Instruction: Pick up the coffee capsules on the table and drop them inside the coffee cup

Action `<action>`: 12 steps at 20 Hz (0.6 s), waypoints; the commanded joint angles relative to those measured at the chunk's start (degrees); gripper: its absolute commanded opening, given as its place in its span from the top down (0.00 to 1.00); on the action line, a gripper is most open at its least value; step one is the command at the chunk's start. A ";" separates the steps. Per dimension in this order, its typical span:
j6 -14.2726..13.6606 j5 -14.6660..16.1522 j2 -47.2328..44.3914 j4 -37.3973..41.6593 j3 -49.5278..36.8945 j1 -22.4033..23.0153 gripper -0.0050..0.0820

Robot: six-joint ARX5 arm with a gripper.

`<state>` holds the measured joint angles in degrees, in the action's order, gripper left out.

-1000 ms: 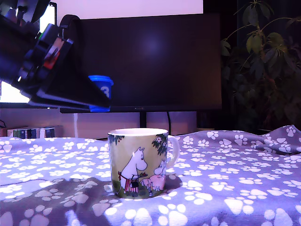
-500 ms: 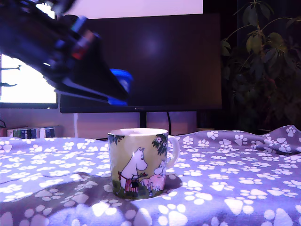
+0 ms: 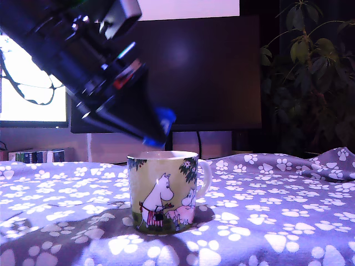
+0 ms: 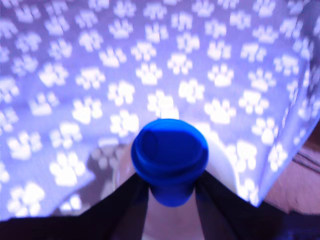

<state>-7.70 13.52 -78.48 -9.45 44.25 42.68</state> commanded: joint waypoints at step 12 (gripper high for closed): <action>-0.24 0.11 -1.20 0.52 -0.15 0.26 0.35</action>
<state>-7.70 13.50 -78.91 -9.72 44.25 42.72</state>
